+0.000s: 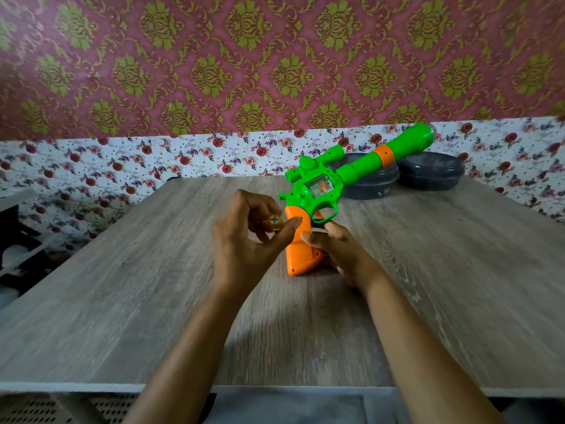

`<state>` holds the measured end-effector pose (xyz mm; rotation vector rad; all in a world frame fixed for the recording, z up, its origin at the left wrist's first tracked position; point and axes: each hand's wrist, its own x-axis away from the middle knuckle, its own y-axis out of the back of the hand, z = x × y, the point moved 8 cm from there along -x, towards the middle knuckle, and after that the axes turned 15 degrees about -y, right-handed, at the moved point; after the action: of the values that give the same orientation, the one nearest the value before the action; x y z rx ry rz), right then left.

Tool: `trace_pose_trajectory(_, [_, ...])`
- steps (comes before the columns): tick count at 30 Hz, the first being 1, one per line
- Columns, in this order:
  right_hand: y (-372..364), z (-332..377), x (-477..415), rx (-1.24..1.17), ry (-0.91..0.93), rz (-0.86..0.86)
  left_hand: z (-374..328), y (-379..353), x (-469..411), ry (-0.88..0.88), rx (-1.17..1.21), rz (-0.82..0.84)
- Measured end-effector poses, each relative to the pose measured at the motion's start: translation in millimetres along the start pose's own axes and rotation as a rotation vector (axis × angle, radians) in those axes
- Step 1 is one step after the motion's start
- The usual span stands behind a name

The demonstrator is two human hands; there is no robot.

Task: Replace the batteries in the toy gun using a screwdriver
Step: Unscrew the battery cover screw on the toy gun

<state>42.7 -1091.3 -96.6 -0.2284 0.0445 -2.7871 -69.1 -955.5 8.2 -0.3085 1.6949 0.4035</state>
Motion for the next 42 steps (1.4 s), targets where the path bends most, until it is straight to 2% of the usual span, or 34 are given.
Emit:
trace_pose_trajectory(5, [1.1,-1.6,-0.4,0.008,-0.007,-0.014,5.7,5.2,0.6,0.045,-0.083,-0.020])
trace_pose_trajectory(8, [1.6,-1.3,-0.4,0.013,-0.009,-0.015,10.1,5.9,-0.5,0.098,-0.050,-0.026])
trace_pose_trajectory(14, [1.7,-1.2,1.4,-0.005,-0.018,-0.026,6.7,-1.2,-0.6,0.099,0.076,0.079])
trace_pose_trajectory(18, [1.9,-1.1,2.8,-0.010,-0.029,-0.034,3.2,-6.3,-0.9,0.053,0.050,0.124])
trace_pose_trajectory(23, [1.1,-0.3,3.7,0.030,-0.036,-0.039,1.3,-4.6,-3.1,-0.028,-0.051,0.105])
trace_pose_trajectory(28, [1.2,-1.2,4.2,0.018,-0.025,-0.041,11.2,3.3,1.3,0.076,-0.046,-0.003])
trace_pose_trajectory(34, [1.8,-0.9,3.4,0.014,-0.011,-0.021,15.9,1.5,1.8,0.153,0.012,-0.011])
trace_pose_trajectory(42, [1.8,-2.2,0.4,0.022,-0.030,-0.020,9.9,-0.7,1.9,0.066,0.049,0.016])
